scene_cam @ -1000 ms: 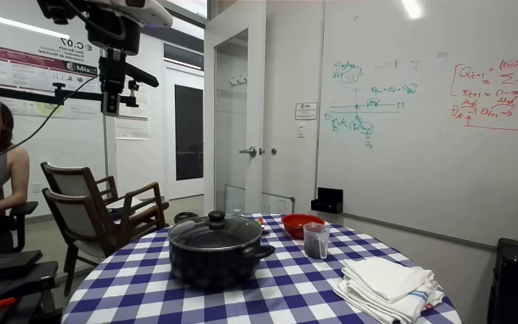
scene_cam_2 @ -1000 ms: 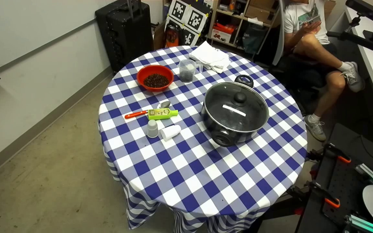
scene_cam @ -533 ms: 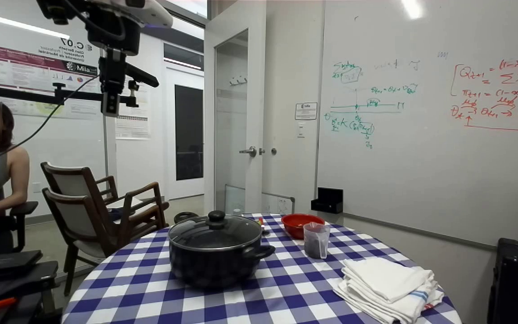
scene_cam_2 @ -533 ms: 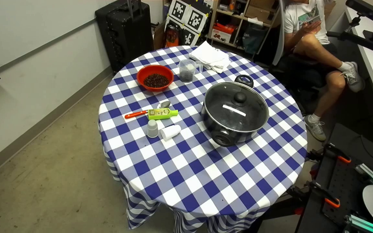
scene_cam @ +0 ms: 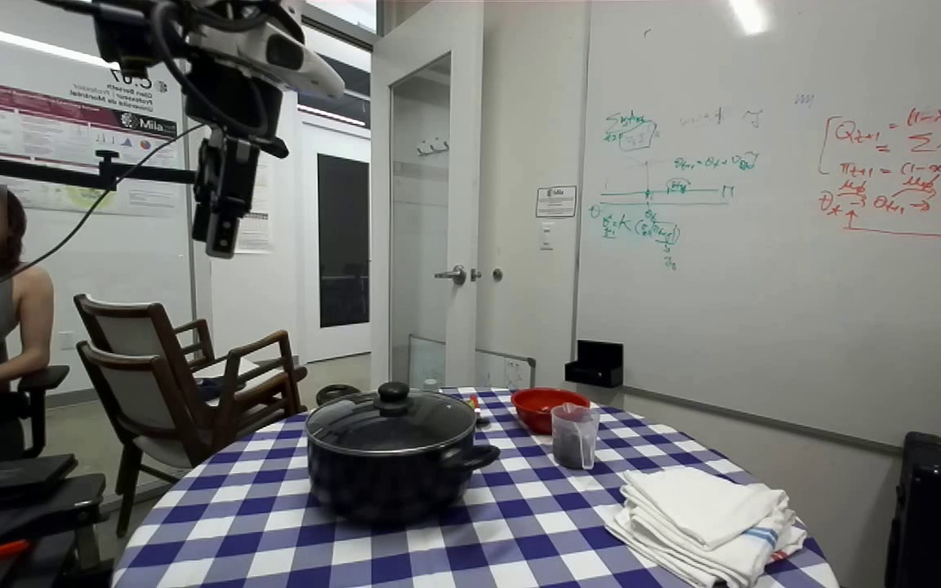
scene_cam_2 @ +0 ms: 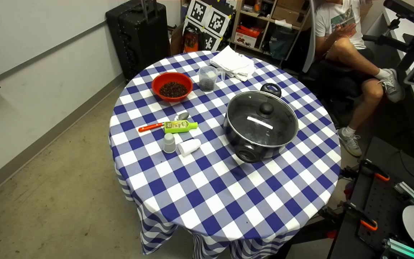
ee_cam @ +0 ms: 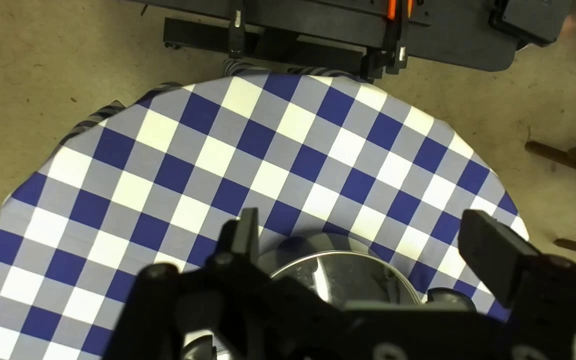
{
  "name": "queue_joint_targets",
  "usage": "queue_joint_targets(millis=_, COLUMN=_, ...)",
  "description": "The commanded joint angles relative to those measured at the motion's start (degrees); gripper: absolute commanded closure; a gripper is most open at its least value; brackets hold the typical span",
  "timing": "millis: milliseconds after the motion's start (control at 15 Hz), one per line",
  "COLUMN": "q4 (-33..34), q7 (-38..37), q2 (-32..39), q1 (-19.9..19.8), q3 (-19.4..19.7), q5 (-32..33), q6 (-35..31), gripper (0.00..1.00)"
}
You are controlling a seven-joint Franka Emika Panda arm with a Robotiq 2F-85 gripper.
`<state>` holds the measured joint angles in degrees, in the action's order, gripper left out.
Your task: Remove the lid from the pot and put it on the table
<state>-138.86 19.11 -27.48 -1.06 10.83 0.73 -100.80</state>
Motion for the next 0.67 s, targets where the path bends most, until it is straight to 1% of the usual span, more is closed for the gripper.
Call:
queue_joint_targets(millis=0, q4=6.0, q7=2.4, q2=13.2, q1=-0.9, q3=0.0, q5=3.8, q6=-5.5, gripper=0.00)
queue_joint_targets(millis=133, q4=9.0, q7=3.4, q2=19.9, q1=-0.4, q3=-0.6, q5=4.4, q6=-12.5, gripper=0.00)
queue_joint_targets(millis=267, q4=12.5, q7=4.6, q2=26.6, q1=-0.1, q3=-1.7, q5=2.8, q6=-18.9, gripper=0.00)
queue_joint_targets(millis=333, q4=14.1, q7=5.5, q2=29.9, q1=0.1, q3=-2.3, q5=0.6, q6=-22.2, gripper=0.00)
queue_joint_targets(millis=467, q4=18.8, q7=7.1, q2=36.7, q1=0.0, q3=-4.5, q5=-3.6, q6=-25.6, gripper=0.00)
queue_joint_targets(millis=600, q4=23.2, q7=9.1, q2=41.9, q1=-0.8, q3=-7.3, q5=-7.2, q6=-27.1, gripper=0.00)
